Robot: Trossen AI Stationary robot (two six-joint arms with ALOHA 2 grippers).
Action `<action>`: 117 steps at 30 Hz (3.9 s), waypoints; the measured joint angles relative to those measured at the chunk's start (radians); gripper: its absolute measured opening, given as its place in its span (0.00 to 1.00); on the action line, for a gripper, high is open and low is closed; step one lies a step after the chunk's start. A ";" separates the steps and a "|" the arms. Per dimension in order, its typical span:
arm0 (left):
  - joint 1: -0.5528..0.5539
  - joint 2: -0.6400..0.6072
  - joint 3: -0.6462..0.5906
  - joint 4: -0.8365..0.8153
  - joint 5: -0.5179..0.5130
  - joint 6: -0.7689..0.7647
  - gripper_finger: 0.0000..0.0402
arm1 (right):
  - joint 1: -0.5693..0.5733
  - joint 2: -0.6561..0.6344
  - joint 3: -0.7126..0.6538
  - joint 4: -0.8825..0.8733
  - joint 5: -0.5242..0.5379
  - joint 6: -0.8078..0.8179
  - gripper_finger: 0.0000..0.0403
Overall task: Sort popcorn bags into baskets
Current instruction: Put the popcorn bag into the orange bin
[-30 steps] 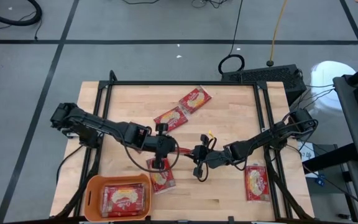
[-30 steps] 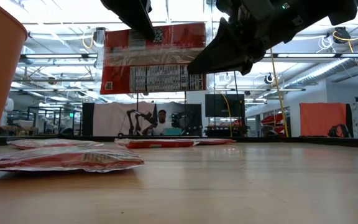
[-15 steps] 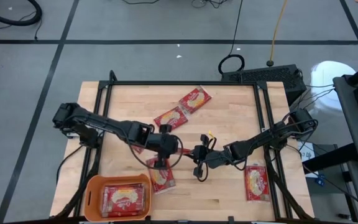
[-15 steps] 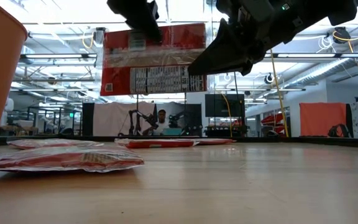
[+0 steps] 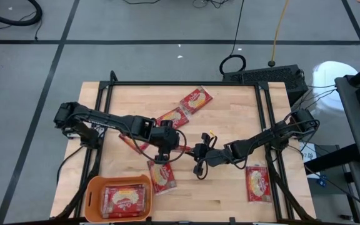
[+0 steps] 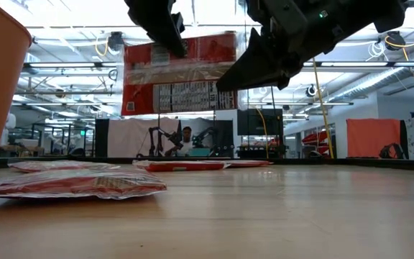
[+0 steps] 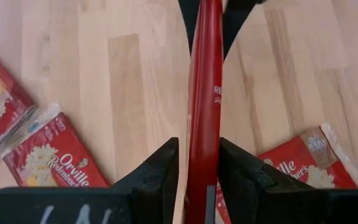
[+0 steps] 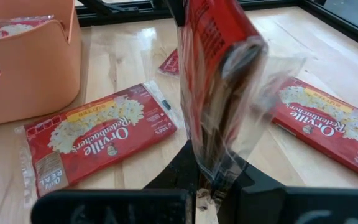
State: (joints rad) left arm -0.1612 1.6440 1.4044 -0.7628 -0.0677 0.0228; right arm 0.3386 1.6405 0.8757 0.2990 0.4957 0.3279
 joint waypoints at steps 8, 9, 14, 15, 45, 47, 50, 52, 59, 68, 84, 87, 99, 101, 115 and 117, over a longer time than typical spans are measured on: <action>-0.001 0.000 0.000 0.001 0.000 0.023 0.27 | 0.001 0.000 0.000 -0.022 -0.003 0.000 0.03; -0.001 0.000 0.000 0.001 0.000 0.027 0.27 | 0.000 0.000 0.000 -0.023 -0.003 0.000 0.03; -0.001 0.000 0.000 0.002 0.000 0.033 0.22 | 0.000 0.000 0.000 -0.022 -0.003 -0.004 0.03; -0.001 0.000 0.000 0.003 0.000 0.034 0.20 | 0.000 0.000 0.000 -0.022 -0.002 -0.007 0.03; -0.112 -0.041 0.000 -0.144 -0.039 -0.027 0.09 | 0.014 -0.022 0.000 0.025 0.028 0.009 0.60; -0.133 -0.063 -0.002 -0.185 -0.053 -0.041 0.08 | 0.022 -0.028 0.001 0.028 0.030 -0.012 0.61; -0.156 -0.099 -0.002 -0.186 -0.062 -0.059 0.06 | 0.031 -0.031 0.000 0.030 0.030 -0.024 0.62; -0.179 -0.127 -0.002 -0.205 -0.065 -0.085 0.05 | 0.036 -0.033 0.000 0.035 0.031 -0.021 0.62; -0.285 -0.233 -0.001 -0.242 -0.100 -0.219 0.08 | 0.057 -0.033 0.000 0.042 0.033 -0.027 0.62; -0.538 -0.300 -0.001 -0.300 -0.164 -0.517 0.06 | 0.089 -0.033 0.000 0.047 0.033 -0.026 0.62; -0.935 -0.215 -0.006 -0.367 -0.374 -1.004 0.06 | 0.090 -0.033 0.000 0.090 0.032 -0.023 0.62; -0.957 -0.167 -0.006 -0.378 -0.379 -1.031 0.06 | 0.090 -0.033 0.000 0.090 0.032 -0.019 0.62; -0.961 -0.018 -0.007 -0.488 -0.378 -1.127 0.08 | 0.090 -0.032 0.000 0.092 0.032 0.007 0.62; -0.961 -0.006 -0.007 -0.491 -0.377 -1.128 0.08 | 0.090 -0.032 0.000 0.092 0.032 0.012 0.62; -0.985 0.051 -0.007 -0.415 -0.377 -1.077 0.09 | 0.094 -0.032 0.000 0.093 0.032 0.052 0.62; -0.987 0.051 -0.007 -0.384 -0.377 -1.060 0.09 | 0.098 -0.032 0.000 0.093 0.032 0.052 0.62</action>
State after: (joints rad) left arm -1.1484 1.6947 1.3975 -1.1467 -0.4446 -1.0368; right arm 0.4364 1.6081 0.8757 0.3920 0.5278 0.3801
